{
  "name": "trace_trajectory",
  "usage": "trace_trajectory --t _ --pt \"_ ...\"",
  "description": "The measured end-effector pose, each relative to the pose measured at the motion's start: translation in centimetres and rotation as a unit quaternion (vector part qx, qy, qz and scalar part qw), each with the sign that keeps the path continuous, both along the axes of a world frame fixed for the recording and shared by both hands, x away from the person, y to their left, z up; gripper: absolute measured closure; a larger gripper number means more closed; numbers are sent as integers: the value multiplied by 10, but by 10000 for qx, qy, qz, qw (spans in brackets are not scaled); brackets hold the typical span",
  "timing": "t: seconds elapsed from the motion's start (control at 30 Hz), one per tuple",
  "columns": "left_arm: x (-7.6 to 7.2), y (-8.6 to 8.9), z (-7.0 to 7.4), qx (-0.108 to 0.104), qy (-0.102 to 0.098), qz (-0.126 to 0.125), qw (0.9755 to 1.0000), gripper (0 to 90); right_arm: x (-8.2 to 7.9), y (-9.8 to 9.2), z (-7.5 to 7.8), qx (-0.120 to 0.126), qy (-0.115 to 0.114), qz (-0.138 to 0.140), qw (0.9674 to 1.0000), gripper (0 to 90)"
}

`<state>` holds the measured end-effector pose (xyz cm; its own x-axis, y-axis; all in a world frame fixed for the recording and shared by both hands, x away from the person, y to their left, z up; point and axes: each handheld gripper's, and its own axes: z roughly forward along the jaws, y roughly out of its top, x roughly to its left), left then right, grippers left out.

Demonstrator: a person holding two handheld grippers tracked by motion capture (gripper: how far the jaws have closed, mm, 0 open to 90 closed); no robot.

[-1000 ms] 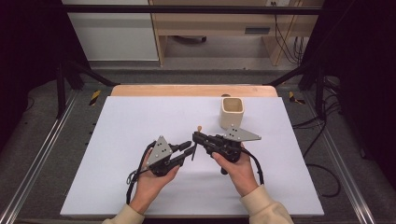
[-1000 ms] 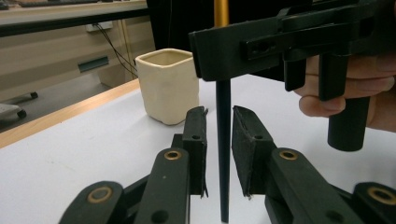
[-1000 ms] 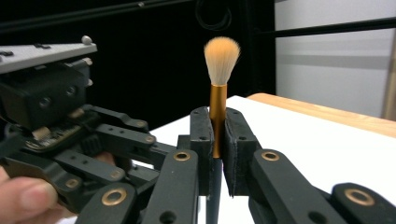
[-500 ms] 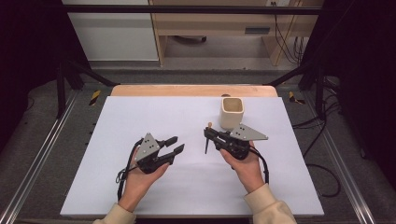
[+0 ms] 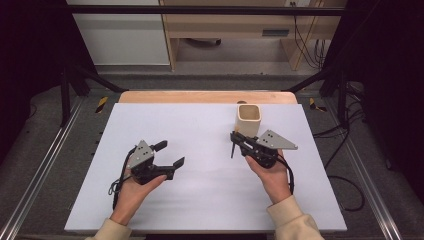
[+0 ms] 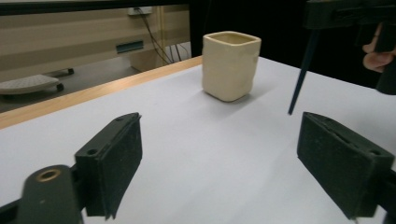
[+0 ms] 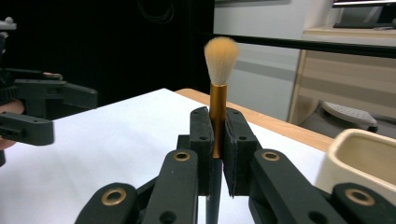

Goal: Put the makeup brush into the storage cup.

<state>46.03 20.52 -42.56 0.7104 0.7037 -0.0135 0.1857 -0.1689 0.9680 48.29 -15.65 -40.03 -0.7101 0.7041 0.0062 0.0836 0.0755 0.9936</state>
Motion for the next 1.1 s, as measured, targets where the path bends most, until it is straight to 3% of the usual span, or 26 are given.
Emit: trace_trajectory --t 0.17,0.37,0.47,0.57,0.9,1.1 --pt "-1 20 -6 152 -97 115 9998 72 1 -9 1 27 0 -193 9998 837" --pt "-4 45 -11 -16 -145 300 9994 44 3 -21 2 18 -86 -481 9988 838" --pt "-7 52 -15 -63 -285 326 9990 44 4 -27 2 49 -91 -609 9981 837" --pt "-7 53 -18 -172 -262 366 9988 41 5 -36 3 68 -120 -738 9972 837" --pt "-4 46 -23 13 -280 272 9992 41 5 -59 7 191 -151 -1110 9935 837" --pt "-4 48 -24 89 -292 296 9991 41 4 -65 9 177 -197 -1185 9926 837"
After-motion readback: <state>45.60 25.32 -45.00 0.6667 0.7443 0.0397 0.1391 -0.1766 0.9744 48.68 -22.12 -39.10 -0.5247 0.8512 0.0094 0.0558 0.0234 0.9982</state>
